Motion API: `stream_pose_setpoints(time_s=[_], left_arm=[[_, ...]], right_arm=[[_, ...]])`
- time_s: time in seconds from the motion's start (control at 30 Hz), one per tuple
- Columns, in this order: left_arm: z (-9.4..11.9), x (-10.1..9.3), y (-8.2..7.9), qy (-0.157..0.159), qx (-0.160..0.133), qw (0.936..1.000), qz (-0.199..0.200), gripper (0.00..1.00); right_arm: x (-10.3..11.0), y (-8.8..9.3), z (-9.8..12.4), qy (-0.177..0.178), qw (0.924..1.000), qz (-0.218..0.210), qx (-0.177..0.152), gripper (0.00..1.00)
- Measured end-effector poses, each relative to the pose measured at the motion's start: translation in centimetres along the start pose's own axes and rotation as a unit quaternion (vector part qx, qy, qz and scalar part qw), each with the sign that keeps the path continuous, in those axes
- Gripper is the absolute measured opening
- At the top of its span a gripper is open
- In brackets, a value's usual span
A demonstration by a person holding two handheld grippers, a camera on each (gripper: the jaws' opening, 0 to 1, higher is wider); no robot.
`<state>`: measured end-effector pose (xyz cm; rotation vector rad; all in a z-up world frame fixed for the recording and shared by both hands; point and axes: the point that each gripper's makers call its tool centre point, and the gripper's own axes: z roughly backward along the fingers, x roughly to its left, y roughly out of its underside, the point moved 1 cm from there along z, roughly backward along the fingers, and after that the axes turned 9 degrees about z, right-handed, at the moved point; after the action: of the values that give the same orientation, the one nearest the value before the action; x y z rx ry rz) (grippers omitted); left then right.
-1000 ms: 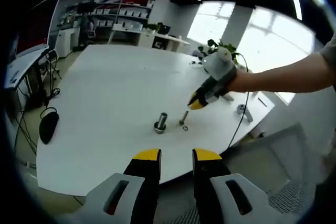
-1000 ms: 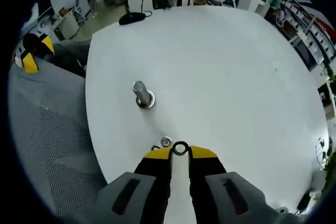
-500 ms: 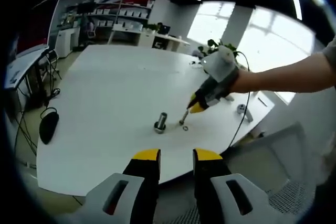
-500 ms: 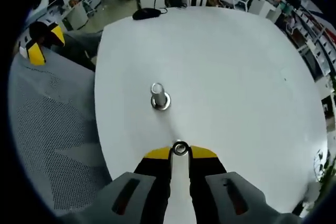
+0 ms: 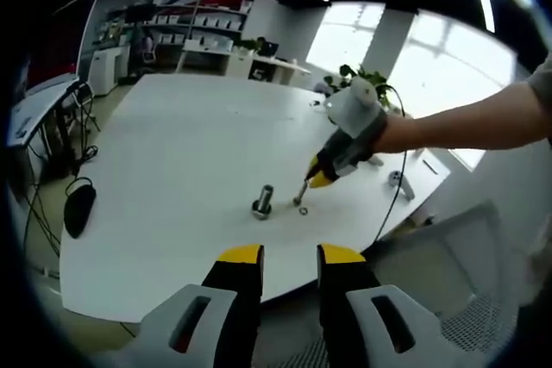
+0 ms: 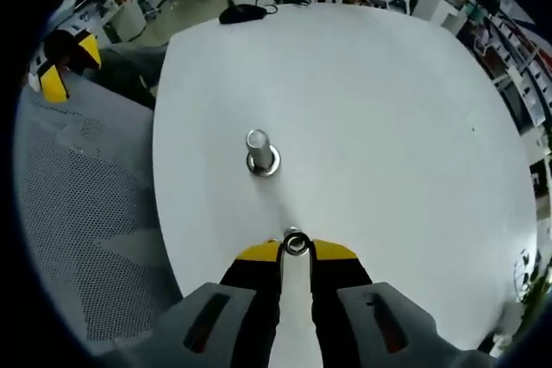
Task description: Place the washer onto the threaded stud by aligning its center hole with the stud, sliding it down to the base, and recovering from edge contact or off-axis alignment until the washer reaches the visible bottom stop.
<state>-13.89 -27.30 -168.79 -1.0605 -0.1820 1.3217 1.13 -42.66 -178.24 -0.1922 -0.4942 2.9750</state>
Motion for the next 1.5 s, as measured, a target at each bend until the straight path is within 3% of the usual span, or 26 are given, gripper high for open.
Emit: stream_pose_setpoints(time_s=[1.07, 1.5], left_arm=[[0.1, 0.3, -0.3, -0.007, -0.009, 0.9999, 0.011, 0.22], [0.0, 0.2, -0.1, -0.003, -0.005, 1.0000, 0.008, 0.22]], right_arm=[[-0.3, 2.0, -4.7, -0.029, 0.9985, 0.007, 0.045, 0.14], [-0.6, 2.0, -4.9, -0.018, 0.9991, -0.011, 0.036, 0.18]])
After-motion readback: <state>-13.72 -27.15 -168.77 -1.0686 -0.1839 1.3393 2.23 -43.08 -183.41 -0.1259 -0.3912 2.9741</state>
